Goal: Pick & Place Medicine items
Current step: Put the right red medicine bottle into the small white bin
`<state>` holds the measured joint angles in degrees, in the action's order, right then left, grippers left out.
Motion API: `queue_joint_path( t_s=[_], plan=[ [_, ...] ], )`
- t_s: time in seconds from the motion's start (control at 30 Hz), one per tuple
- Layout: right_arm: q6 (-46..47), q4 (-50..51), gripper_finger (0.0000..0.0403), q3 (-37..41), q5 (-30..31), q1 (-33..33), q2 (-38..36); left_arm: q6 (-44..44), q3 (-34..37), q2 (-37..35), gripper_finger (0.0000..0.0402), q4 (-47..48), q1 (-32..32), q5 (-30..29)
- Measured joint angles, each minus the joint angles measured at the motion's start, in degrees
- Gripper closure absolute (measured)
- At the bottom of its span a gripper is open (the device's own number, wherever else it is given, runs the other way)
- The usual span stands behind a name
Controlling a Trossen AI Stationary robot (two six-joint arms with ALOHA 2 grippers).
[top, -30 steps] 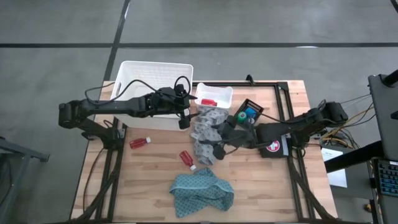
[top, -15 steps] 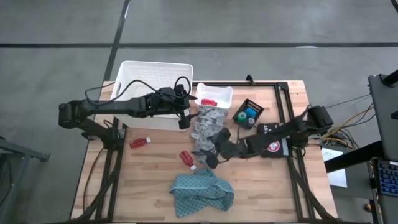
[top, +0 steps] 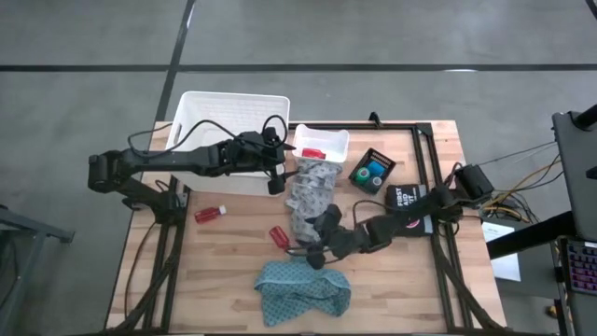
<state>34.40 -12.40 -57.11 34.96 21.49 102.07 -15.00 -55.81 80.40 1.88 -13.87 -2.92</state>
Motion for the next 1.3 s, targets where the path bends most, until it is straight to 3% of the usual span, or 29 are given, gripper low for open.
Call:
queue_joint_path(
  t_s=[0.2,0.33,0.7,1.03,1.3],
  plan=[
    [3.4,0.2,0.0074,-2.7,2.6,0.5,3.5,0.0,0.0,0.0,0.0054,-0.1,0.0,0.0],
    [0.3,1.6,0.0074,-6.6,2.6,1.4,6.1,0.0,0.0,0.0,0.0054,0.0,0.0,0.0],
    [8.5,32.1,0.0074,-24.4,2.0,1.9,15.0,0.0,0.0,0.0,0.0054,1.7,0.0,0.0],
    [8.2,33.5,0.0074,-31.0,3.6,1.3,20.8,0.0,0.0,0.0,0.0055,2.4,0.0,0.0],
    [7.6,33.5,0.0074,-32.0,-2.2,0.1,20.3,0.0,0.0,0.0,0.0054,2.6,0.0,0.0]
  ],
)
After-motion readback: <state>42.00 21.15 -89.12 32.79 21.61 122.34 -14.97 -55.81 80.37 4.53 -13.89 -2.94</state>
